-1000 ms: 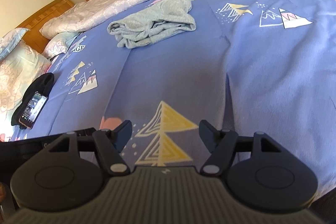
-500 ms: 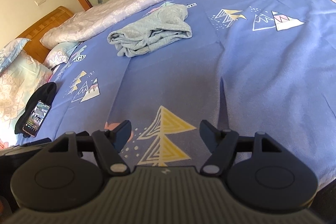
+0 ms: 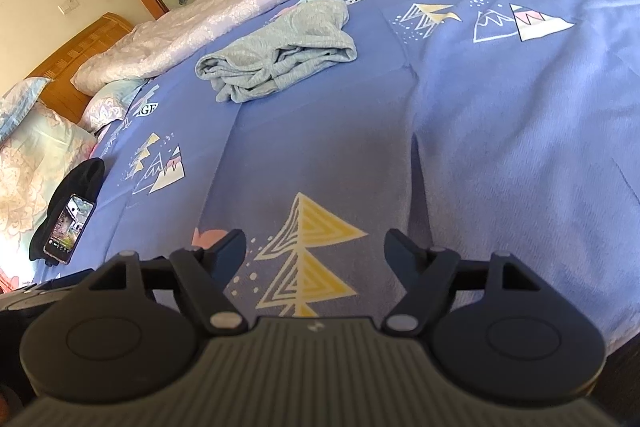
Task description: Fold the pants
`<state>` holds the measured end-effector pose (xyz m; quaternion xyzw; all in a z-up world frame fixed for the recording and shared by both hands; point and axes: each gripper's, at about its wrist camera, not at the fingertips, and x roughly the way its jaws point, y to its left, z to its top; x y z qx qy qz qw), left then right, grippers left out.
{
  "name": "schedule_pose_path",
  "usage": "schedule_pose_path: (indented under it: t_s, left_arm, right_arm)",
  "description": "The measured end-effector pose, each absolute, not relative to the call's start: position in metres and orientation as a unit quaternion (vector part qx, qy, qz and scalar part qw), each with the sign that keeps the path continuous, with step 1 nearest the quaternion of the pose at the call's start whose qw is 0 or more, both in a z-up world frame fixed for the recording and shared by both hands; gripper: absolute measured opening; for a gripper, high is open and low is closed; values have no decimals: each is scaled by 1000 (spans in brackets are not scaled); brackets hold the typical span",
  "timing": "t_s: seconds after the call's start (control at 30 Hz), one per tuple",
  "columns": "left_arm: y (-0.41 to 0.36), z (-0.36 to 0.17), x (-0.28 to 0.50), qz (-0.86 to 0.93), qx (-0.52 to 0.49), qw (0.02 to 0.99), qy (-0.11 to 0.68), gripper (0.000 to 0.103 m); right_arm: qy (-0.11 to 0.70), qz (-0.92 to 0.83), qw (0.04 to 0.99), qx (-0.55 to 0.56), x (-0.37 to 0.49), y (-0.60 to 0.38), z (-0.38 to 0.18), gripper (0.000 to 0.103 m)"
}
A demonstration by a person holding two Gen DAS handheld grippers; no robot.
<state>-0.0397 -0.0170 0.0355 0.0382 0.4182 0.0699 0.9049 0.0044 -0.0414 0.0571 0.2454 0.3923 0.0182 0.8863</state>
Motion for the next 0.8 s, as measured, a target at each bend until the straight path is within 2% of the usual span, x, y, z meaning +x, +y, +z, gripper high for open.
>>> schedule_pose_path:
  t_s: [0.8]
  left_arm:
    - [-12,9,-35,67,19,879,471,103]
  right_arm:
    - [423,14,870,253,8,-39,43,81]
